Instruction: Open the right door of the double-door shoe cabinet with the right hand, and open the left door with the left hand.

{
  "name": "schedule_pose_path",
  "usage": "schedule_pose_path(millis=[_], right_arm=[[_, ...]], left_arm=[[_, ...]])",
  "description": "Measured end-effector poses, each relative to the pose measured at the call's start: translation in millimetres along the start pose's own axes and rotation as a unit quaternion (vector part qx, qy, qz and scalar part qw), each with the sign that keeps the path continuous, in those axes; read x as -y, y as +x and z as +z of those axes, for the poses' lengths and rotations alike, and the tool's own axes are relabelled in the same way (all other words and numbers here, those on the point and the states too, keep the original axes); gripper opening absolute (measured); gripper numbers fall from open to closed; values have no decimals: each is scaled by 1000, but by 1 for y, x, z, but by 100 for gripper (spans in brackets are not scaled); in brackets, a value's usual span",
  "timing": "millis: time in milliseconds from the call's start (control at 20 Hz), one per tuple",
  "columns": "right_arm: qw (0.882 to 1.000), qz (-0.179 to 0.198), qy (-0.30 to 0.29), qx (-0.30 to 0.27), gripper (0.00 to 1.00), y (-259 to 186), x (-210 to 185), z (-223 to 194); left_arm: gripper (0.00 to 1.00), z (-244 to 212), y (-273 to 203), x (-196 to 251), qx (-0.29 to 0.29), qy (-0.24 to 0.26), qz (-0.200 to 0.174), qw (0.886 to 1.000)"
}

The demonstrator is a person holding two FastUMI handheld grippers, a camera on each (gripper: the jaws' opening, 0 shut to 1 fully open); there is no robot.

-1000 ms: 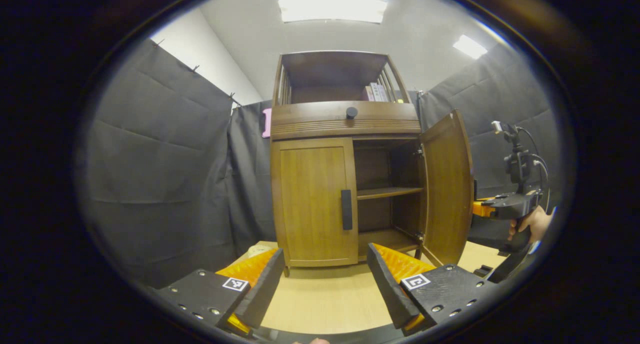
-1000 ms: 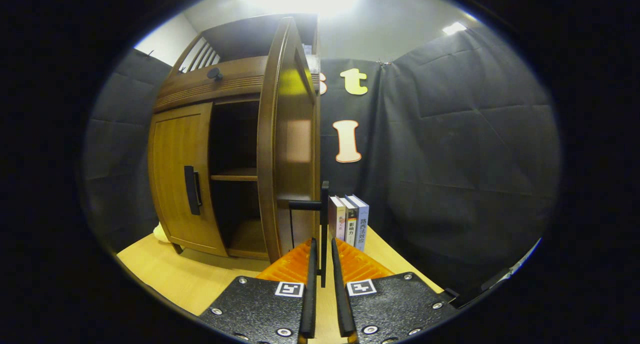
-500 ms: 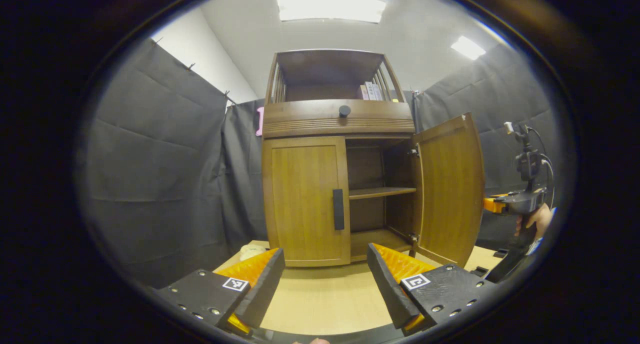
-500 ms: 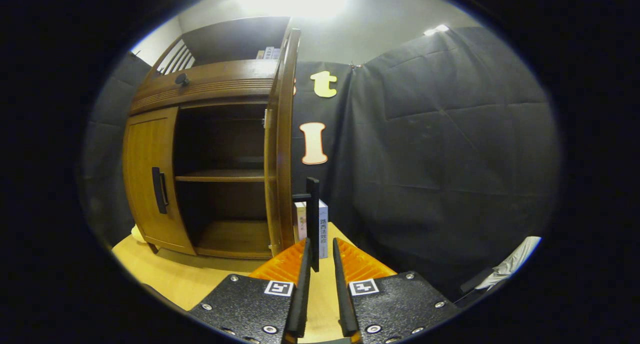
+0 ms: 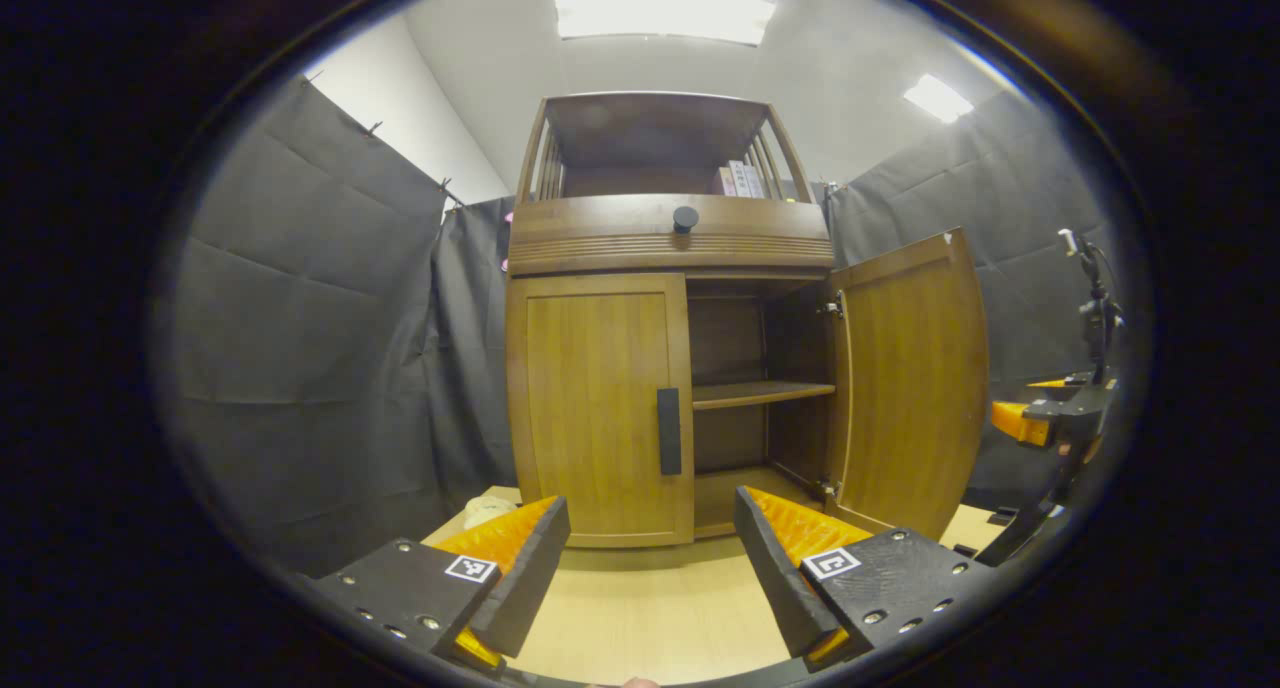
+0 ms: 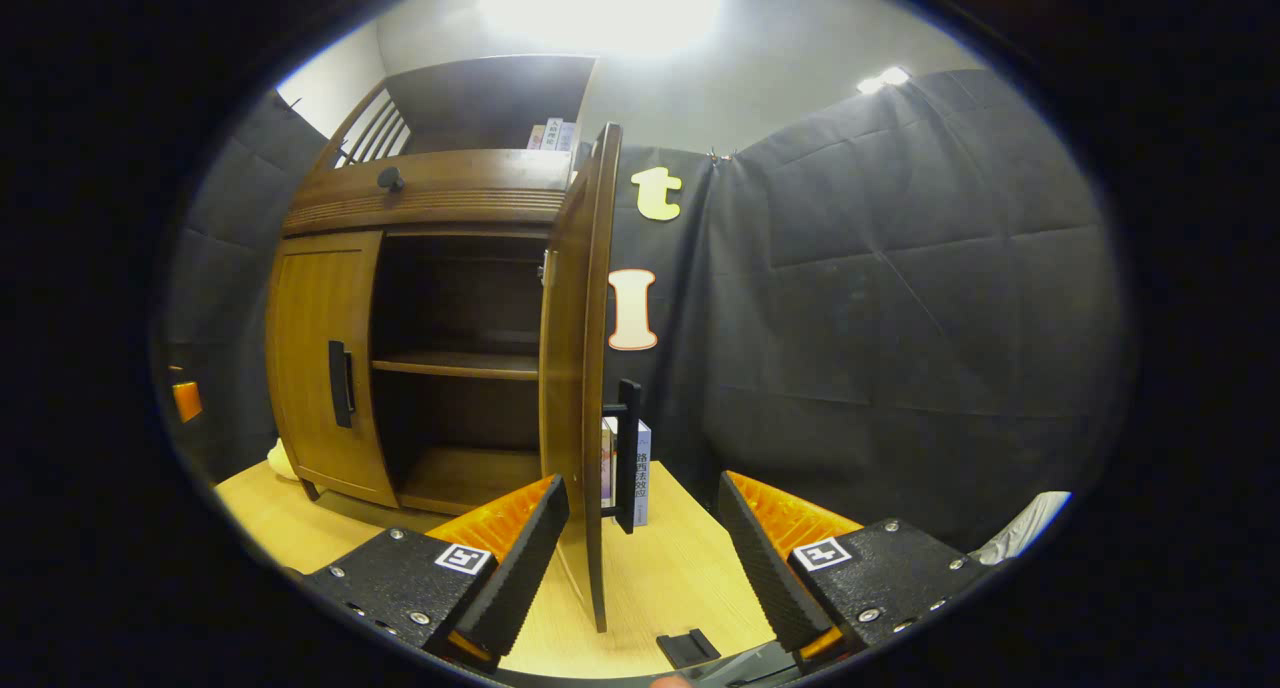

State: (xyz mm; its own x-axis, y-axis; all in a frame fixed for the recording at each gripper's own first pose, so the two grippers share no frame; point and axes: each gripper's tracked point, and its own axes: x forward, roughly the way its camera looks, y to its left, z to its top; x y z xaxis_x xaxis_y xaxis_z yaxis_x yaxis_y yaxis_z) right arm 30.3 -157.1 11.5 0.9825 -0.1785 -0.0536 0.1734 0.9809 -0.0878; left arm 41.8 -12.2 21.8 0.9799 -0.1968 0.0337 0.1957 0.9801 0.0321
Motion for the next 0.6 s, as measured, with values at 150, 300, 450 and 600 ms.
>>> schedule_pose_path(millis=[150, 300, 450, 600], right_arm=[[1000, 14, 2, 8, 92, -18, -11, 5], [1000, 18, -6, 23, 92, -32, -19, 8], [999, 23, -11, 23, 94, -40, -24, 5], [999, 24, -17, 16, 93, -41, -26, 0]], left_arm=[[100, -1, 0, 1, -1, -1, 2, 1000], [100, 0, 5, 1, 4, 3, 4, 1000], [100, 4, 11, 3, 12, 3, 2, 1000], [95, 8, 17, 8, 15, 2, -3, 1000]])
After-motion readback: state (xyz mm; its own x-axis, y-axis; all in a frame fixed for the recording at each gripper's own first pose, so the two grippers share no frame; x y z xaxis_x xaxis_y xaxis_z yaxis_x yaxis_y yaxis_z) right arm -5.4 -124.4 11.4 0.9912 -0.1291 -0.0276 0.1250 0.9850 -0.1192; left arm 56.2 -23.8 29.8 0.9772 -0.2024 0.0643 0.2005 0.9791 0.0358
